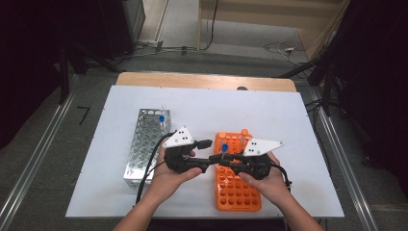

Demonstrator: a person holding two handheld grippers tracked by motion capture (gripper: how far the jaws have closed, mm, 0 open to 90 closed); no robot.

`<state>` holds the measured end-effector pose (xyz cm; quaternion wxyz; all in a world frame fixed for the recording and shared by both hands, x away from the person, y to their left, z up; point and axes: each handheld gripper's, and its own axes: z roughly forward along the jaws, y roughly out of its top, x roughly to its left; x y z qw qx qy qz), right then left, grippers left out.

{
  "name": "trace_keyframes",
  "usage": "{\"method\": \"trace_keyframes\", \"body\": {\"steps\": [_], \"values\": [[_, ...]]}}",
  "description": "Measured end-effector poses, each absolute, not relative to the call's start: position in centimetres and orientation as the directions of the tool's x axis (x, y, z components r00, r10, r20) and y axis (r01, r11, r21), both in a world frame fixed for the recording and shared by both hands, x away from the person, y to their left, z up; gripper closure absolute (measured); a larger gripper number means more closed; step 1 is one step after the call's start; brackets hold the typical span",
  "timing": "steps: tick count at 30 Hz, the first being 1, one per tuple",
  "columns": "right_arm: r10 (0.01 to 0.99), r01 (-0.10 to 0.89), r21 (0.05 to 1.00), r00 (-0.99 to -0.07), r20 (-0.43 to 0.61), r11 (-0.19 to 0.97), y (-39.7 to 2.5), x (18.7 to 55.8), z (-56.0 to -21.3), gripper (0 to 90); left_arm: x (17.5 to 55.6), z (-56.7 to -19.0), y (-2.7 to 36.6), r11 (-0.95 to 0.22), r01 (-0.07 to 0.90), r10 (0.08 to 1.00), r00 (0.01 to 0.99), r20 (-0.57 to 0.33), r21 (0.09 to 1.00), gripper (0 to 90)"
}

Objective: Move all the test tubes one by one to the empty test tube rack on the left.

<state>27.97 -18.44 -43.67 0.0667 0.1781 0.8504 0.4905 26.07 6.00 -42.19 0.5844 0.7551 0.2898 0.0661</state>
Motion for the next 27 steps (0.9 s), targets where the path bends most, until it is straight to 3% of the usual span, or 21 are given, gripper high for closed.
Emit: {"method": "trace_keyframes", "body": {"steps": [9, 18, 27], "values": [[0.338, 0.229, 0.855, -0.939, 0.067, 0.466, -17.8, 27.5, -43.6, 75.0, 26.0, -42.3, 5.1, -0.162, 0.347, 0.486, 0.843, -0.231, 0.924, 53.3], [0.319, 0.225, 0.851, -0.945, 0.072, 0.474, -17.6, 27.4, -43.7, 74.9, 25.8, -42.2, 4.9, -0.17, 0.321, 0.464, 0.86, -0.212, 0.932, 71.9], [0.318, 0.238, 0.855, -0.944, 0.091, 0.46, -17.8, 27.5, -43.7, 74.8, 25.7, -42.0, 5.2, -0.178, 0.293, 0.489, 0.854, -0.174, 0.939, 76.3]]}}
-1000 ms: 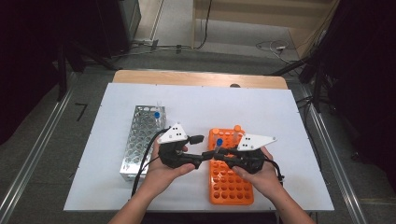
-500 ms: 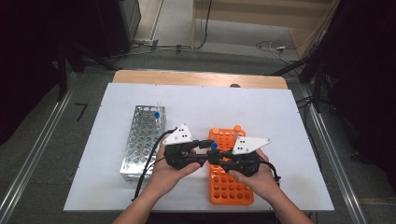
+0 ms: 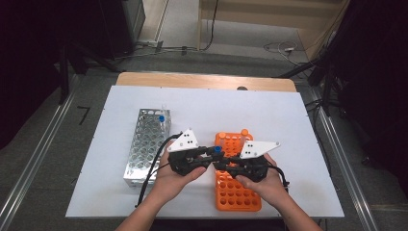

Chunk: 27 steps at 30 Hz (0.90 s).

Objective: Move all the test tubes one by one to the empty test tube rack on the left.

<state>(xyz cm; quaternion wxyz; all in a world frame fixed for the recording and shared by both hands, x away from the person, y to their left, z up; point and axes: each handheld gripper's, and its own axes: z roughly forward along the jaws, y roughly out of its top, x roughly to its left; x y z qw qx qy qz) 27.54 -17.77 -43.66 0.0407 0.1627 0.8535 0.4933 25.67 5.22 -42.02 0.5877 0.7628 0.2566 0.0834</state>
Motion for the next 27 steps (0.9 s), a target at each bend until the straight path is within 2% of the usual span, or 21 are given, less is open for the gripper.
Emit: {"method": "trace_keyframes", "body": {"steps": [12, 20, 27], "values": [[0.318, 0.245, 0.858, -0.943, 0.101, 0.452, -17.9, 27.6, -43.6, 72.5, 25.7, -41.9, 5.6, -0.172, 0.294, 0.494, 0.852, -0.176, 0.94, 76.5], [0.291, 0.243, 0.866, -0.949, 0.12, 0.436, -18.3, 27.7, -43.7, 57.3, 25.9, -41.8, 6.4, -0.156, 0.294, 0.517, 0.838, -0.176, 0.943, 76.5], [0.274, 0.238, 0.869, -0.954, 0.124, 0.434, -18.5, 27.8, -43.7, 34.9, 26.2, -41.6, 7.5, -0.137, 0.296, 0.542, 0.821, -0.179, 0.945, 76.5]]}}
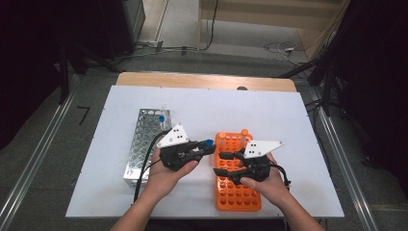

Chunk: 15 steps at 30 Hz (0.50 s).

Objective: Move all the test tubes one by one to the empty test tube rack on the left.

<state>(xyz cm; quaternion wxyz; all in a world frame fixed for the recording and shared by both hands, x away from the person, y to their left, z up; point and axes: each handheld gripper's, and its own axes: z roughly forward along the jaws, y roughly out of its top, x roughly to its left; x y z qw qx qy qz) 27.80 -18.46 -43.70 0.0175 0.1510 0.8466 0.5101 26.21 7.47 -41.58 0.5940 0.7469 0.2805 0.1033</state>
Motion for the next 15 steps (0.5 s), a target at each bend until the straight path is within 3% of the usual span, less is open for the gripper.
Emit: {"method": "trace_keyframes", "body": {"steps": [15], "values": [[0.281, 0.263, 0.868, -0.948, 0.151, 0.422, -19.5, 28.6, -44.0, 0.0, 26.7, -41.2, 10.0, -0.105, 0.296, 0.607, 0.776, -0.175, 0.949, 76.5]]}}
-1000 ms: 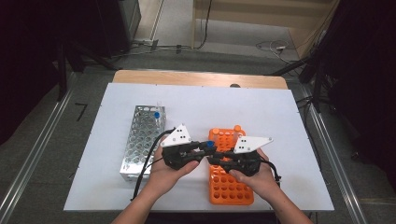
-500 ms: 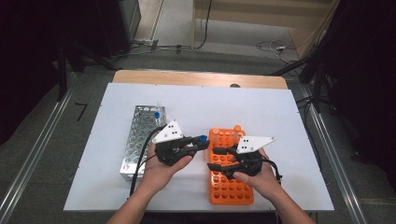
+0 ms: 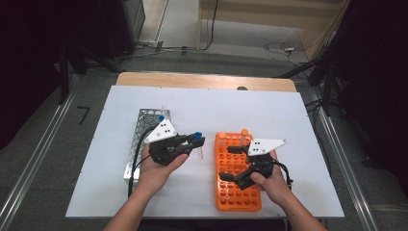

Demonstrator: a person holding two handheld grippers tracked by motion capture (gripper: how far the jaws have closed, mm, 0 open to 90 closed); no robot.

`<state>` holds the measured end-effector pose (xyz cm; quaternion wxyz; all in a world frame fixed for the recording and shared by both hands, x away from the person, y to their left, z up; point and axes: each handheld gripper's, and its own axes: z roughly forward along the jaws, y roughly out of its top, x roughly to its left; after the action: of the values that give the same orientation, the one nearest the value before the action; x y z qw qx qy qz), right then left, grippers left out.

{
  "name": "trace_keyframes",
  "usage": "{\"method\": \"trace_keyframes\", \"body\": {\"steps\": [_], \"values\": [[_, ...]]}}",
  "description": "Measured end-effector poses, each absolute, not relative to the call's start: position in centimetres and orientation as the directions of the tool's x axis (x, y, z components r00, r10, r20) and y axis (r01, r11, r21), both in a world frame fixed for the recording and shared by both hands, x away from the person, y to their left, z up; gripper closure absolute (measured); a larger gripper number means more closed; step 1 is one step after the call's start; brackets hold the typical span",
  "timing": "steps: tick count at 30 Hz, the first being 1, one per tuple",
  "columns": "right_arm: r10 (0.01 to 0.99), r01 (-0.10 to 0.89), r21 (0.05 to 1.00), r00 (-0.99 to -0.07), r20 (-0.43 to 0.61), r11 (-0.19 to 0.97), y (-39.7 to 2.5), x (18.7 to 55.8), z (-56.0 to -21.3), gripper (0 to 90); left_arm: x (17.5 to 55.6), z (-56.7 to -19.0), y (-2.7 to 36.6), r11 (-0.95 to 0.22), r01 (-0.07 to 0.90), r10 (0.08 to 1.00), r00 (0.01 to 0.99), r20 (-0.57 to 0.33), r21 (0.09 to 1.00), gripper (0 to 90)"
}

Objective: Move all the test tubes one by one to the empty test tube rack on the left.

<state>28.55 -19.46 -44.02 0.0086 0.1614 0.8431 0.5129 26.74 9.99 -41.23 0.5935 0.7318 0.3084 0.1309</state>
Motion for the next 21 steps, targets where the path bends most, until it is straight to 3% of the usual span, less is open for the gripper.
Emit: {"method": "trace_keyframes", "body": {"steps": [21], "values": [[0.311, 0.277, 0.865, -0.939, 0.15, 0.418, -20.2, 29.0, -44.6, 0.0, 27.5, -40.9, 13.7, -0.073, 0.281, 0.709, 0.69, -0.148, 0.957, 76.5]]}}
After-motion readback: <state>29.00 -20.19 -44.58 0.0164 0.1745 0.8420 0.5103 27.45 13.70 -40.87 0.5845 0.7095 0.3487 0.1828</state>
